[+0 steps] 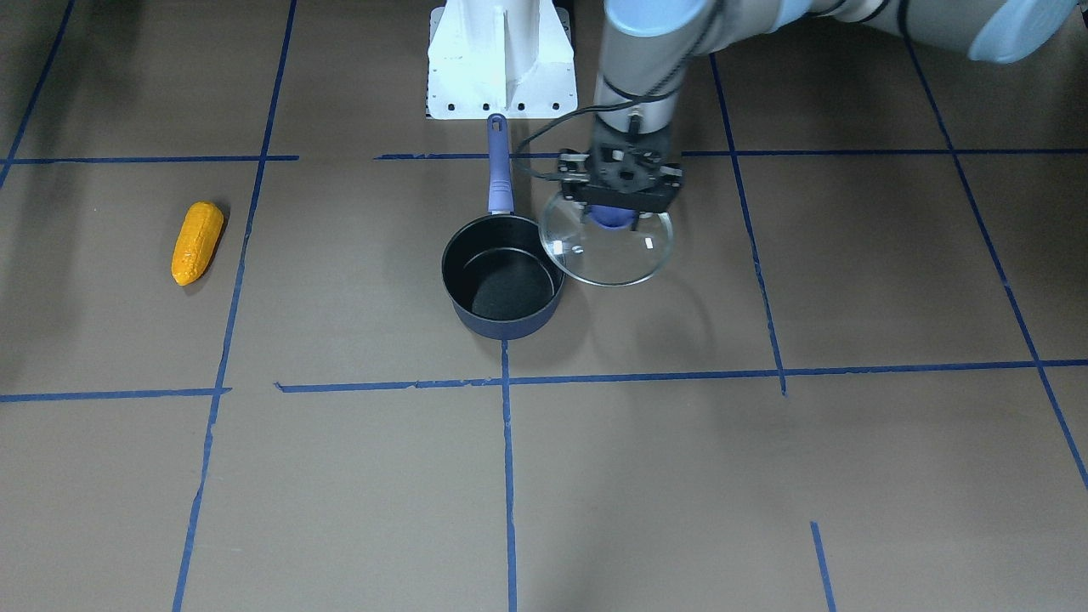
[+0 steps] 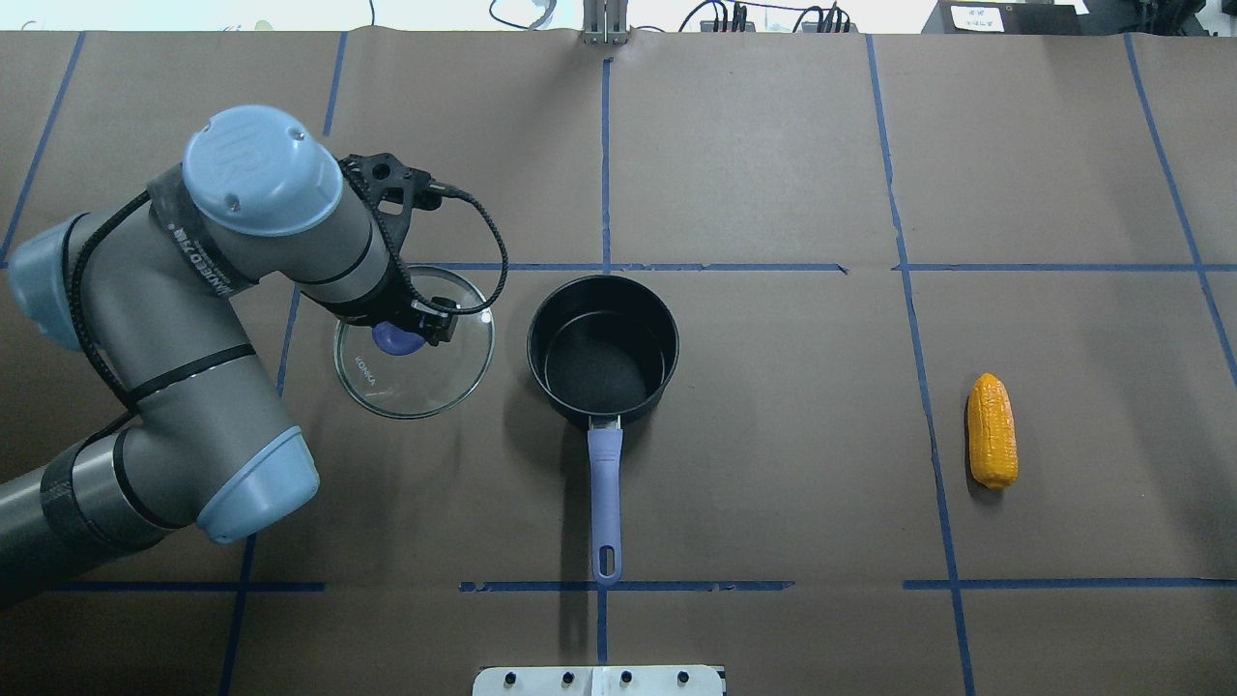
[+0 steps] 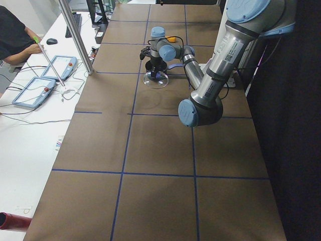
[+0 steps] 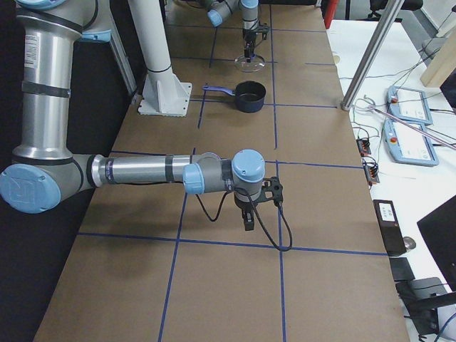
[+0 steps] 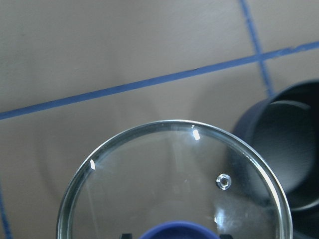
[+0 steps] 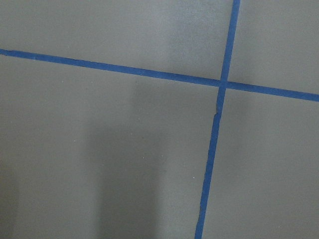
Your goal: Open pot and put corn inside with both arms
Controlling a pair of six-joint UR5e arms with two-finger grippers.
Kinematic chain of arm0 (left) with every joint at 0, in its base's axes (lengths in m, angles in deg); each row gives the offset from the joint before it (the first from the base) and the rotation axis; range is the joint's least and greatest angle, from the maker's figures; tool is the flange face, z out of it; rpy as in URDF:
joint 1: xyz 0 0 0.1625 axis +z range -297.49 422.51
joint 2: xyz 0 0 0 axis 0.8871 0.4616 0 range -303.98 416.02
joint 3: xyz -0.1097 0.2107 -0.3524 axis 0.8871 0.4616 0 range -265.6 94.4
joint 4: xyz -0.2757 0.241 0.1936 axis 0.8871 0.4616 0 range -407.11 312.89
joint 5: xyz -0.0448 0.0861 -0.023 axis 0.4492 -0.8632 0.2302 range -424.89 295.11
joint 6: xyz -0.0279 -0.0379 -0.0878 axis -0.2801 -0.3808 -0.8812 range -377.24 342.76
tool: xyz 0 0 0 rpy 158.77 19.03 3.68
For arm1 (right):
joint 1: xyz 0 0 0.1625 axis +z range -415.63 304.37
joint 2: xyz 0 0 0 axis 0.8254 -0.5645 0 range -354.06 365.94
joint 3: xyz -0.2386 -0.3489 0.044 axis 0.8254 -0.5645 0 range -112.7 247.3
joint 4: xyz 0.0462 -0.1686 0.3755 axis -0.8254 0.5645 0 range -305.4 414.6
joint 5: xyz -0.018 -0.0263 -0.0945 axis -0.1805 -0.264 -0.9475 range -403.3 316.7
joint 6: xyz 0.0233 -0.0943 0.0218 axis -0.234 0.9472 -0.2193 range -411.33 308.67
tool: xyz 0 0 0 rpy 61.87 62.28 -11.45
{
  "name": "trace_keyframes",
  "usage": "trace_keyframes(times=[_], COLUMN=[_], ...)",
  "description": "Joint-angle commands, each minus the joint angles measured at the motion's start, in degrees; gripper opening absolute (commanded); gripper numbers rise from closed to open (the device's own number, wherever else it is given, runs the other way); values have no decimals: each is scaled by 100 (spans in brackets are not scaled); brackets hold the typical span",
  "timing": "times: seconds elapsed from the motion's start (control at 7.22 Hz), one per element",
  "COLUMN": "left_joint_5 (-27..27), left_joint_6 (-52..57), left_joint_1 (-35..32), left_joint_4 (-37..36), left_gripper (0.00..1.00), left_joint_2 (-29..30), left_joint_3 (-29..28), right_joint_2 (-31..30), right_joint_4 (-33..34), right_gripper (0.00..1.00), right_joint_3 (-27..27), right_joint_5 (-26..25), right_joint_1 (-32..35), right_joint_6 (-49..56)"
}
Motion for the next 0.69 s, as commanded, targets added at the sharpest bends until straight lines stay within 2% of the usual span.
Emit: trace_keyframes(times=[0.0, 0.28, 0.55], left_joint_5=[16, 25, 497], left_joint_6=[75, 93, 84], left_joint_1=[-5, -14, -14], left_joint_4=[426, 454, 506], left_gripper=[10, 11, 15], left_joint_2=[-429, -510, -519], left_joint_3=[-297, -456, -641], right_joint_2=[0, 0, 0], right_joint_4=[-7, -7, 2], right_gripper=[100, 100, 100], right_joint_3=[0, 0, 0], right_joint_5=[0, 0, 0], right_joint_1=[-17, -52, -69], right_joint_6=[-10, -19, -19])
